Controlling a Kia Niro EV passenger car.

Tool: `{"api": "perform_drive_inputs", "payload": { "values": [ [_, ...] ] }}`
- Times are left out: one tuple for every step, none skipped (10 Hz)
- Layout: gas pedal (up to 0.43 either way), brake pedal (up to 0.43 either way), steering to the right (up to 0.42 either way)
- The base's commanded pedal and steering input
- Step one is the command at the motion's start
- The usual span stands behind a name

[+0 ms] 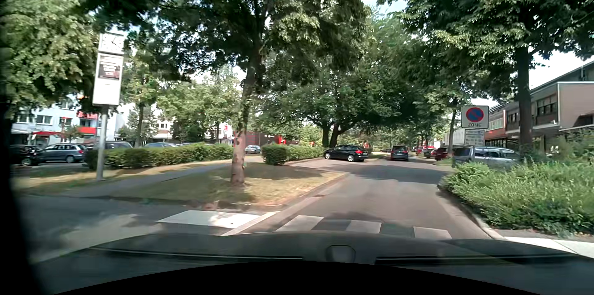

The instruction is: Follow the waypoints while adhering to traffic rules and regulations

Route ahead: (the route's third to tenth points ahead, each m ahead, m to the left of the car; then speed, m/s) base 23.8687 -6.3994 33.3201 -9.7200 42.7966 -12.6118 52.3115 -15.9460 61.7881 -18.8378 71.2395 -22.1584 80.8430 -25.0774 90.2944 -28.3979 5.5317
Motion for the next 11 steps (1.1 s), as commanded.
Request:
{"api": "perform_drive_inputs", "payload": {
  "values": [
    [0.177,0.0,0.24],
    [0.177,0.006,0.228],
    [0.177,0.006,0.209],
    [0.177,0.006,0.19],
    [0.177,0.006,0.167],
    [0.189,0.006,0.145],
    [0.189,0.006,0.13],
    [0.189,0.006,0.11],
    [0.189,0.006,0.09],
    [0.189,0.006,0.081],
    [0.189,0.006,0.07]
  ]
}}
